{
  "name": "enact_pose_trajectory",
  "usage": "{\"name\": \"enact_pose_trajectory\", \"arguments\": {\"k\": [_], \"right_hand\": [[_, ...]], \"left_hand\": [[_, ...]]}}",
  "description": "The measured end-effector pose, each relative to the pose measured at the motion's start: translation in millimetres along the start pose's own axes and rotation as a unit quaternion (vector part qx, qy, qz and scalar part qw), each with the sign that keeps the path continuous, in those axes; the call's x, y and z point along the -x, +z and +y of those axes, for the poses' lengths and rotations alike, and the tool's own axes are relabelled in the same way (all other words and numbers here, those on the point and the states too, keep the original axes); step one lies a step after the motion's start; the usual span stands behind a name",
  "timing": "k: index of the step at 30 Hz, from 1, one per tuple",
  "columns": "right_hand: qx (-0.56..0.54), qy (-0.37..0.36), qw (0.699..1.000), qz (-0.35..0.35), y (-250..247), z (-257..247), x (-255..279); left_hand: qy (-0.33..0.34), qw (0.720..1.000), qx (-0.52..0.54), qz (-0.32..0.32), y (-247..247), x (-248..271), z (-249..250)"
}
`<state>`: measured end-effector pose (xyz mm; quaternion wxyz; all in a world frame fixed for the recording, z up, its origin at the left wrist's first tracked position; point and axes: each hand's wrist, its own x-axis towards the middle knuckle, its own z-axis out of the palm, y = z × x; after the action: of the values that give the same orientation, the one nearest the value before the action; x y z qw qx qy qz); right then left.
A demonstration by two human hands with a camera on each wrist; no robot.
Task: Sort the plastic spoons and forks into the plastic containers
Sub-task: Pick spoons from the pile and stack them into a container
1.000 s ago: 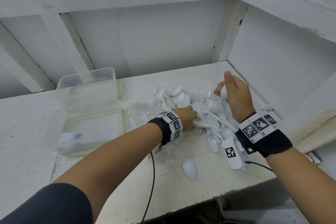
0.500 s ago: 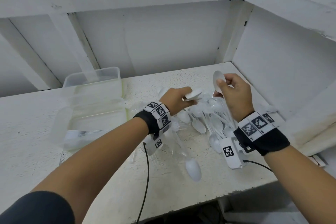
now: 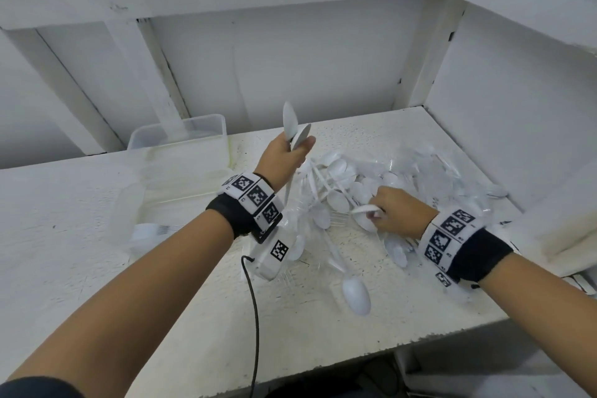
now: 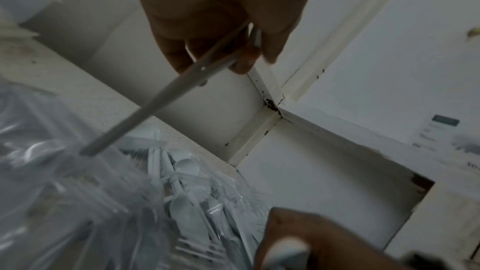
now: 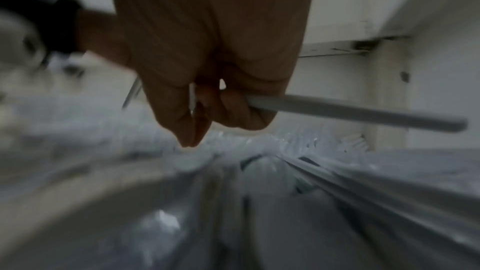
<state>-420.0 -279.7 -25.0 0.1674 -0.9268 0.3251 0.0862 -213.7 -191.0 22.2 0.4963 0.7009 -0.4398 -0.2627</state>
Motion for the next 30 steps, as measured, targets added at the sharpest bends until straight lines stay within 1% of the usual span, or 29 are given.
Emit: {"name": "enact_pose_trajectory", "arguments": {"k": [2,4,7,11,14,16,19,23,27,30], "right_hand": [[0.089,0.006,0.995,-0.050,6.5,2.1,0.1],[0.121,0.015,0.991,-0.061,7.2,1.8,3.2],[0.145,0.014,0.988,-0.052,8.7,-1.9,5.1],[0.132,0.005,0.991,-0.027,12.9,-5.5,-0.1],[0.114,-0.023,0.992,-0.043,14.3,-10.8,-1.9],[0.102,-0.041,0.992,-0.056,15.8,-15.6,-1.4],[0.078,-0.050,0.994,-0.057,20.1,-17.6,-2.9],[0.129,-0.030,0.991,-0.038,21.3,-15.8,-4.1],[0.197,0.001,0.980,-0.025,21.4,-15.8,-3.2],[0.245,-0.010,0.969,-0.028,24.1,-17.1,-2.4]], "left_hand": [[-0.006,1.000,-0.011,-0.022,-2.7,3.7,-5.4],[-0.019,0.999,-0.016,-0.034,-4.9,7.2,-9.7],[-0.026,0.999,-0.032,-0.031,-6.8,10.8,-11.7],[-0.052,0.998,0.018,-0.036,-6.3,14.3,-10.4],[-0.061,0.997,0.027,-0.029,-6.0,15.5,-9.5],[-0.057,0.998,0.013,-0.028,-5.3,15.2,-11.1],[-0.049,0.998,-0.014,-0.036,-5.2,15.6,-13.4],[-0.042,0.994,-0.078,-0.055,-6.1,15.4,-14.7],[-0.050,0.992,-0.099,-0.058,-7.3,15.1,-15.3],[-0.049,0.992,-0.101,-0.061,-8.1,14.7,-15.5]]}}
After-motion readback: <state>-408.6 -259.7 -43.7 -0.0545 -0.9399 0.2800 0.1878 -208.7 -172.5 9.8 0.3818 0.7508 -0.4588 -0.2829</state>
